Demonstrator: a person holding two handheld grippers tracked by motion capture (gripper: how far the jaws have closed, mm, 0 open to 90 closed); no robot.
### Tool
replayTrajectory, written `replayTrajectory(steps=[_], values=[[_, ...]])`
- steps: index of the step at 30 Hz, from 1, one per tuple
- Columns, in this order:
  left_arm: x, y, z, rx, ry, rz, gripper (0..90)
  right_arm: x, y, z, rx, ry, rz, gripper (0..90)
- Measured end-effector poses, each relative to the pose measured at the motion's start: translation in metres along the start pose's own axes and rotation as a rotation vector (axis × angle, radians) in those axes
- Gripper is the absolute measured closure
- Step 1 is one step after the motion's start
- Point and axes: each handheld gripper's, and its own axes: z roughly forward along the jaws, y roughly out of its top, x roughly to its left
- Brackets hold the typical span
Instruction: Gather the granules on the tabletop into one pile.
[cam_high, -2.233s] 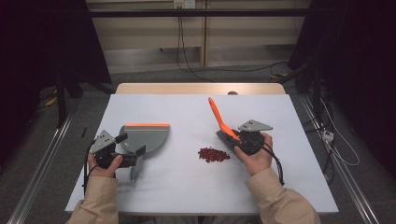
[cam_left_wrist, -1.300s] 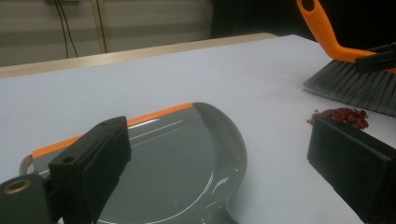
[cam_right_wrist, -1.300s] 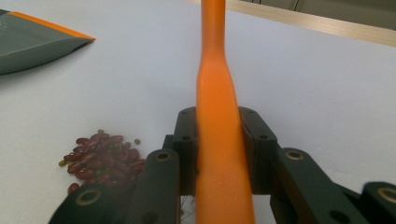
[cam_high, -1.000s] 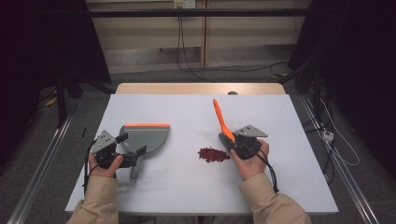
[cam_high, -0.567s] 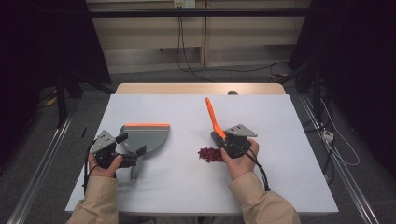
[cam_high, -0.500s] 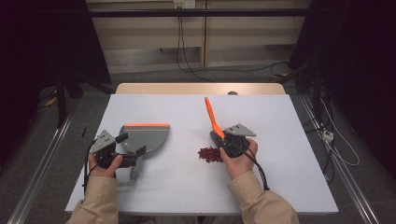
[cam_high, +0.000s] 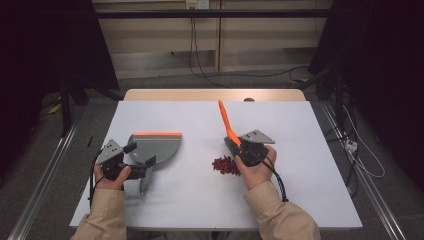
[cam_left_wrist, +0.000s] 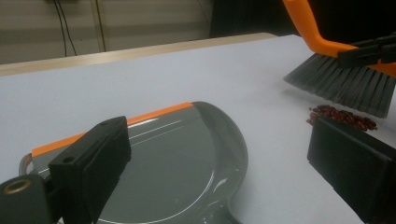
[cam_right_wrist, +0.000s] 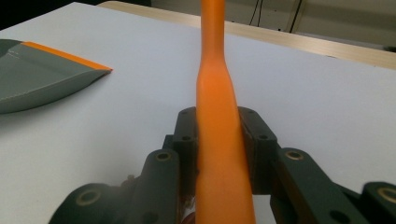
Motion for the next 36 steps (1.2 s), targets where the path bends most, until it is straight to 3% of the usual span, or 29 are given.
replayTrajectory(steps=[8,16,24,32,36], values=[[-0.002,0.000,0.000,-0.001,-0.002,0.001,5.8,-0.002,-0.011,-0.001,0.024,-0.024,-0.016,71.3],[-0.001,0.000,-0.001,-0.001,-0.001,0.004,5.8,0.008,-0.005,0.003,0.019,0.022,-0.032,71.3],[-0.001,0.000,0.000,0.001,-0.007,0.000,5.8,-0.002,0.002,-0.006,0.005,0.043,-0.023,71.3],[-0.001,0.000,0.001,0.008,-0.008,0.000,5.8,-0.016,-0.004,0.002,0.027,0.031,-0.034,71.3],[-0.001,-0.001,0.001,0.011,-0.008,0.003,5.8,-0.009,-0.007,0.006,0.039,0.056,-0.037,71.3]])
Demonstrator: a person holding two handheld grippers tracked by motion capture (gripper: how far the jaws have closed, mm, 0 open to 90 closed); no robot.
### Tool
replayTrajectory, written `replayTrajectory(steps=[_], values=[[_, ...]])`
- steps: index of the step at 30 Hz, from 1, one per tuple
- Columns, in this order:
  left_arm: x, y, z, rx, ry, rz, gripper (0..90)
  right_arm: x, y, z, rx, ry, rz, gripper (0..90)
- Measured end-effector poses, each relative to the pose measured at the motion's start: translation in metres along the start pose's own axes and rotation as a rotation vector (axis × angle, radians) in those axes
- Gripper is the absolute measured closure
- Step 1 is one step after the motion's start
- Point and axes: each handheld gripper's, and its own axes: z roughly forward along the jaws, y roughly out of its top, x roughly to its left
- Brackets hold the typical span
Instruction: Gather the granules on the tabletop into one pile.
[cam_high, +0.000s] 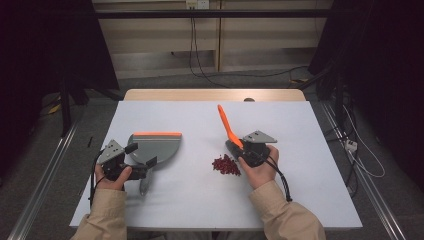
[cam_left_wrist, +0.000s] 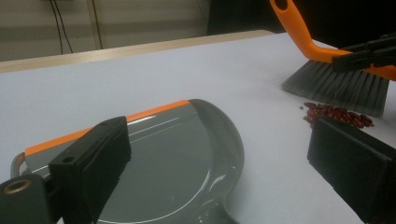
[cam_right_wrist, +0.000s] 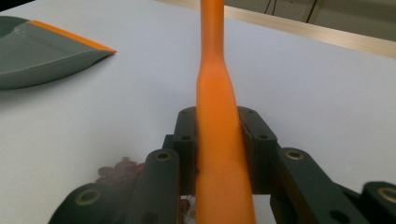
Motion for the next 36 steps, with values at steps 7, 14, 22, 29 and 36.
replayTrajectory(steps=[7,14,22,29,36], values=[[0.000,0.000,-0.001,0.000,0.003,-0.001,5.8,0.009,0.003,-0.001,-0.006,0.031,-0.027,71.3],[-0.003,0.000,0.000,0.025,-0.006,0.015,5.8,0.001,0.006,-0.011,-0.026,0.045,-0.025,71.3],[-0.012,0.003,-0.005,0.084,0.032,0.019,5.9,-0.009,0.002,-0.020,-0.039,0.073,-0.016,71.3],[-0.012,-0.006,-0.008,0.170,0.086,-0.014,7.2,-0.021,-0.002,-0.028,-0.051,0.086,-0.013,71.2],[-0.011,-0.015,-0.005,0.250,0.138,-0.033,9.3,-0.024,-0.002,-0.028,-0.047,0.091,-0.021,71.3]])
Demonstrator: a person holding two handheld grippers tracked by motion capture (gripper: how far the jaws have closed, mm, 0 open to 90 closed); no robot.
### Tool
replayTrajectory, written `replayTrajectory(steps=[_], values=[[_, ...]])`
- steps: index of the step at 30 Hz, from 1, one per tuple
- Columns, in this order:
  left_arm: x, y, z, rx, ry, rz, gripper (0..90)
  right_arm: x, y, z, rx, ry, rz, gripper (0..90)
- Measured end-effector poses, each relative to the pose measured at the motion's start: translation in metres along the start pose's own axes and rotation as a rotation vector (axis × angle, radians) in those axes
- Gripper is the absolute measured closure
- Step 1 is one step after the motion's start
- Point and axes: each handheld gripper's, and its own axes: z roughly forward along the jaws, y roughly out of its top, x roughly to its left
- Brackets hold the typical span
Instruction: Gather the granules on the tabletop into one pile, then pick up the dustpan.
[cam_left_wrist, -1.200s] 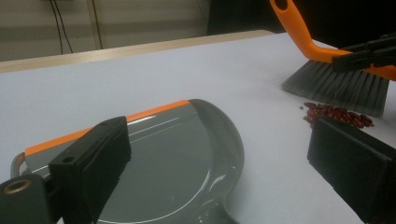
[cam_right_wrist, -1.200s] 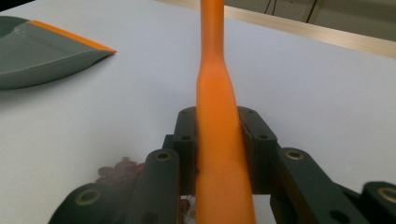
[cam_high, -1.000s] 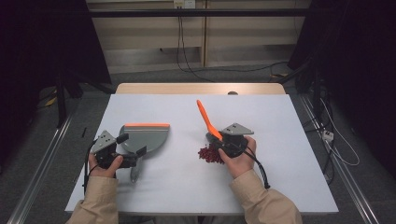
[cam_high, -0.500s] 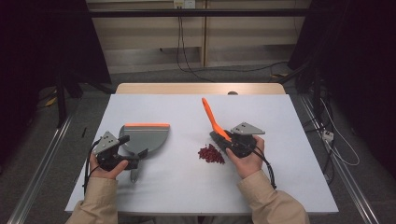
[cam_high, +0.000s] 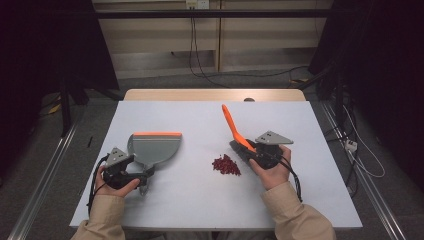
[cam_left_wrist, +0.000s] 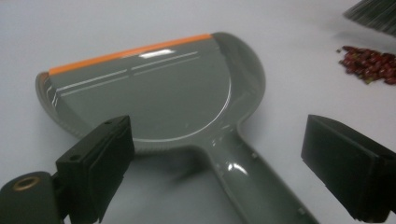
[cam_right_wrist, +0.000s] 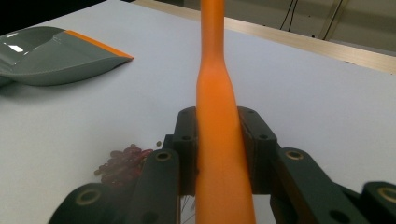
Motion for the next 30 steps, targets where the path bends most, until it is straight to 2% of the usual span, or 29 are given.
replayTrajectory(steps=[5,12,18,21,23,27,30], values=[[0.001,-0.005,0.005,0.054,0.018,-0.009,9.3,0.000,0.000,0.000,0.002,0.000,-0.005,71.3],[0.005,-0.005,0.003,0.074,0.036,-0.033,10.3,-0.001,-0.001,0.000,0.003,-0.005,-0.003,71.2],[0.010,-0.005,0.000,0.082,0.029,-0.053,17.0,-0.002,-0.001,-0.002,-0.002,-0.004,0.004,71.2],[0.009,-0.005,0.001,0.090,0.006,-0.067,23.3,-0.002,-0.001,-0.002,-0.002,-0.005,0.003,71.3],[0.008,-0.004,0.002,0.101,-0.005,-0.073,30.7,-0.002,-0.001,-0.001,-0.002,-0.005,0.005,71.2],[0.004,-0.002,0.005,0.137,-0.005,-0.081,45.4,-0.001,-0.001,0.000,-0.003,-0.002,-0.003,71.3],[0.003,0.000,0.010,0.166,-0.008,-0.099,50.8,0.000,-0.001,-0.001,-0.003,-0.001,-0.005,71.3]])
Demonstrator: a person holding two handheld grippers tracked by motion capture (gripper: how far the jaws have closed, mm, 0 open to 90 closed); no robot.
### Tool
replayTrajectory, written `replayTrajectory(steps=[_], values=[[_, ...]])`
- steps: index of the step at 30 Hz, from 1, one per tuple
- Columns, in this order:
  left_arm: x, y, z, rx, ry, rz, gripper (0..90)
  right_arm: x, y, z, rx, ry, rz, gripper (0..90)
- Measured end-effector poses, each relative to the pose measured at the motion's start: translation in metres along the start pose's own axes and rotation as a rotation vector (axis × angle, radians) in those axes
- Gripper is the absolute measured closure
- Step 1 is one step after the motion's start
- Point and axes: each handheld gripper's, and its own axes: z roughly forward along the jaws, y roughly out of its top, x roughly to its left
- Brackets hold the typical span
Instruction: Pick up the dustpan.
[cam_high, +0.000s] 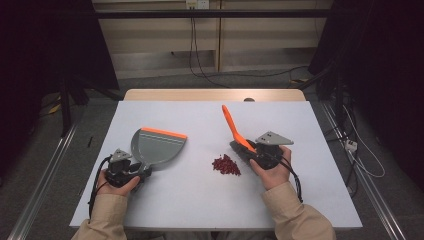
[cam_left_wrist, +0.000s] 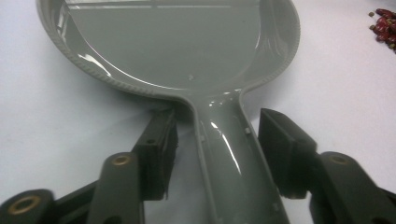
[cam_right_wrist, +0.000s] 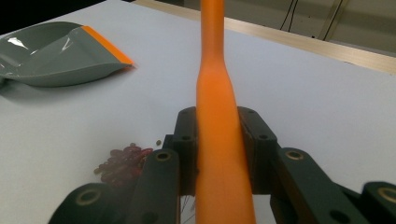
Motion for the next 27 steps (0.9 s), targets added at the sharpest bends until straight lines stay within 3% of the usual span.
replayTrajectory(steps=[4,7,16,21,23,27], values=[[0.000,0.001,0.006,0.031,0.031,-0.016,60.8,-0.001,0.001,0.000,-0.001,0.001,0.004,71.3],[0.005,0.001,0.005,0.028,0.014,-0.038,62.4,0.000,0.000,0.000,0.001,0.000,0.003,71.2],[0.003,0.009,-0.009,-0.018,0.037,0.024,63.1,-0.001,0.001,-0.002,-0.012,0.000,0.006,71.3],[0.002,0.009,-0.017,-0.045,-0.007,0.040,63.1,-0.001,0.001,-0.002,-0.011,0.002,0.007,71.2],[0.001,0.010,-0.023,-0.050,-0.032,0.067,63.1,-0.001,0.002,-0.002,-0.012,0.004,0.007,71.2],[-0.001,0.012,-0.033,-0.053,-0.122,0.106,63.1,-0.002,0.002,-0.002,-0.014,0.005,0.007,71.3]])
